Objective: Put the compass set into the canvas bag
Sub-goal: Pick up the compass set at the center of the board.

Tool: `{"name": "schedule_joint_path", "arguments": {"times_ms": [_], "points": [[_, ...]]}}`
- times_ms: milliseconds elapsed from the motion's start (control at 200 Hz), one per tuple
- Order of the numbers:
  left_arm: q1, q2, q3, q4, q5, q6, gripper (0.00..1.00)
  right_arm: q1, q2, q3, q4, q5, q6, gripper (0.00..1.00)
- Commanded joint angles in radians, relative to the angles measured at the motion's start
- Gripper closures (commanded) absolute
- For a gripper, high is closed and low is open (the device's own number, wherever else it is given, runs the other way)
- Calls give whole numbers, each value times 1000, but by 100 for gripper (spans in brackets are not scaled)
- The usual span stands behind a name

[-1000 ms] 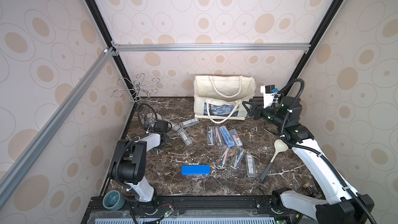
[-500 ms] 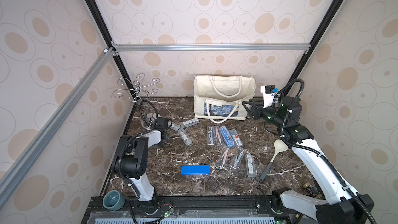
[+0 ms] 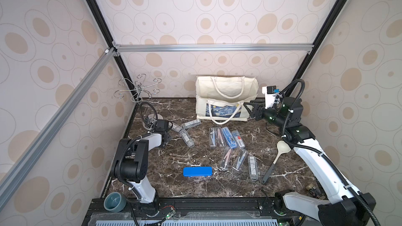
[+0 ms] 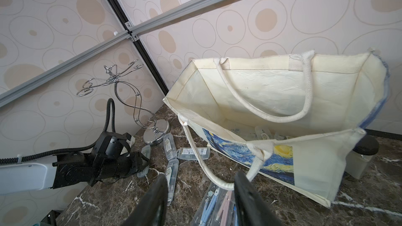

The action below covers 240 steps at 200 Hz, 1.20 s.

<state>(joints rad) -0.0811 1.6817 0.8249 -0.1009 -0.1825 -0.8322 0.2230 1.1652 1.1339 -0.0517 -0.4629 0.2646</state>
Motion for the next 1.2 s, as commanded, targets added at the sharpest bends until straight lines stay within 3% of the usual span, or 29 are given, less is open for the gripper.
{"name": "schedule_joint_path", "arguments": {"times_ms": [0, 400, 740, 905, 1075, 1195], "points": [[-11, -26, -62, -2, 104, 31, 57, -1, 11, 7, 23, -47, 12, 49], [-142, -239, -168, 188, 140, 175, 56, 26, 21, 35, 15, -243, 19, 49], [-320, -396, -261, 452, 123, 334, 56, 233, 115, 90, -92, -144, -82, 50], [-380, -436, -306, 546, 152, 399, 55, 327, 211, 136, -95, -118, -65, 50], [-430, -454, -336, 619, 190, 447, 56, 429, 314, 208, -138, 24, -62, 51], [-445, -479, -373, 683, 235, 451, 56, 457, 399, 274, -166, 57, -18, 52]]}}
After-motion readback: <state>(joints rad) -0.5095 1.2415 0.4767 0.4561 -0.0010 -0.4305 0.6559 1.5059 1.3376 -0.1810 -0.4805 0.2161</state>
